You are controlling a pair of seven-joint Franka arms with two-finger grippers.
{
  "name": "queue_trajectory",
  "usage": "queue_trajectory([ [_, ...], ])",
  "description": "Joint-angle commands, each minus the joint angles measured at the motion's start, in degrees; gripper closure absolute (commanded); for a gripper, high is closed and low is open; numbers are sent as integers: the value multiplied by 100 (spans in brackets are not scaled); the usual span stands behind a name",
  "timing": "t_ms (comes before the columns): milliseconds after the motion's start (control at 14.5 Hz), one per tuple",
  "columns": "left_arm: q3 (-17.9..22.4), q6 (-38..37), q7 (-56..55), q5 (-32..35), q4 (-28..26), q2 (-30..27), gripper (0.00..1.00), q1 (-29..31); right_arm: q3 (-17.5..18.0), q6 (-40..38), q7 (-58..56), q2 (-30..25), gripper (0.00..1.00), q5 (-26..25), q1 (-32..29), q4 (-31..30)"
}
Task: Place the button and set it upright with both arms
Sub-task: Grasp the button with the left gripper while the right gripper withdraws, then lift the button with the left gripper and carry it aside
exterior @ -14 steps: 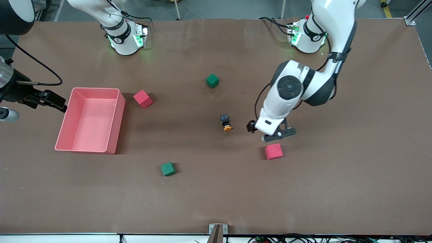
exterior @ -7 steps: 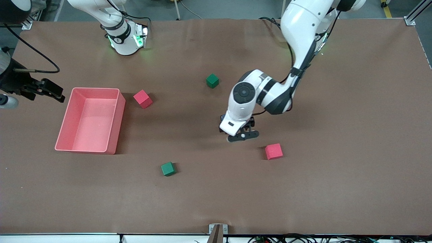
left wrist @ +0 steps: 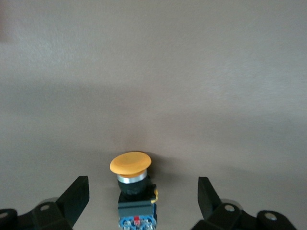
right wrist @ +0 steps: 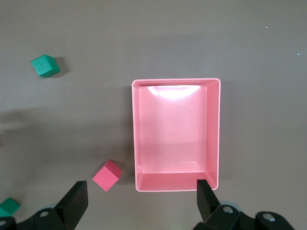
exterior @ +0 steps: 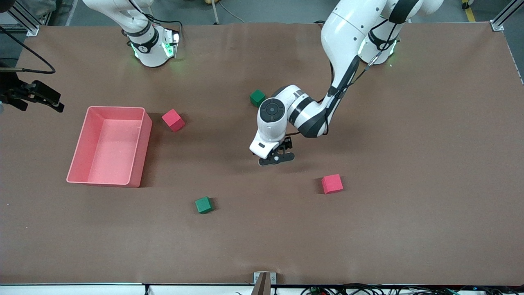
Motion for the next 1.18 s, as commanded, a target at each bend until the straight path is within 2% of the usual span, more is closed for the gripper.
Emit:
queue_trajectory([
  [0, 61, 203, -124, 133, 119, 276, 0, -111, 82, 65, -414, -229, 0, 10, -96, -287],
  [69, 61, 230, -125, 133, 110, 276, 0, -103, 74, 56, -468, -229, 0, 10, -96, -305],
  [277, 61, 231, -405, 133, 110, 250, 8, -103, 21, 65, -678, -264, 0, 10, -96, -331],
  [415, 61, 231, -432, 133, 101, 241, 9, -103, 12, 56, -768, -264, 0, 10, -96, -331],
  [622, 61, 231, -572, 133, 84, 250, 24, -112, 12, 47, -768, -264, 0, 10, -87, -331],
  [830, 70, 231, -582, 133, 5, 259, 28, -120, 21, 30, -768, -264, 0, 10, -87, -331],
  [968, 61, 231, -590, 133, -4, 232, 43, -112, 12, 21, -768, -256, 0, 10, -87, -331],
  [1106, 61, 231, -582, 133, 4, 232, 71, -112, 21, 30, -768, -247, 0, 10, -87, -331],
])
